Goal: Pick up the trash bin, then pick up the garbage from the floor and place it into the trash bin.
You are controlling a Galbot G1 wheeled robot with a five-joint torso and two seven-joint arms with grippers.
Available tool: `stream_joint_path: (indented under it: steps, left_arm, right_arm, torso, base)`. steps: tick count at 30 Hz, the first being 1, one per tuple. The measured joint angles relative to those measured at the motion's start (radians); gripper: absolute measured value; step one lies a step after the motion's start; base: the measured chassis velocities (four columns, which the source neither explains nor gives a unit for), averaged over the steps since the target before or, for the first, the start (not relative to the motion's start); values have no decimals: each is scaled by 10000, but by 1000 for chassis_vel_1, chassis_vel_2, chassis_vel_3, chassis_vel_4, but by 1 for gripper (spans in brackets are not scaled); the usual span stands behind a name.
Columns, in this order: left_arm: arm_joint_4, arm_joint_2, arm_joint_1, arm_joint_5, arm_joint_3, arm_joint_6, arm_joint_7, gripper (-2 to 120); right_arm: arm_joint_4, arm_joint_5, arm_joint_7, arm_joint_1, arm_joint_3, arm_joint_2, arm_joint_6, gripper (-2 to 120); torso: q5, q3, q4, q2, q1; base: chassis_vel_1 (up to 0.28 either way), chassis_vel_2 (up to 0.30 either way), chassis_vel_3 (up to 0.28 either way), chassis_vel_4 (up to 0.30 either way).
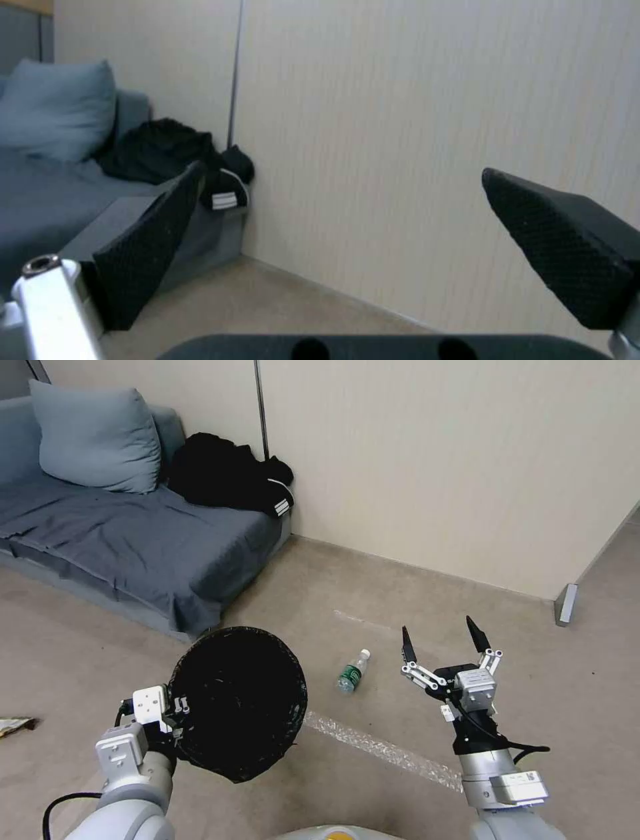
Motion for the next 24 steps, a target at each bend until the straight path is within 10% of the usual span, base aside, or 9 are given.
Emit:
stream_joint_path:
  steps: [16,24]
  left_arm:
    - [102,-320,717,984,133,-651,271,1]
    - [486,-421,767,1299,147,-920,298,1]
  right_arm:
    - [-1116,4320,1411,4157,-815,-3012,-4120,100]
    - [-2599,5993,2256,6233,-2293,-3016,-5134,100]
  torso:
    - [3,2,2,0,0]
    - [0,2,2,-1,0]
  base:
    - [0,0,0,0]
    - [0,0,0,0]
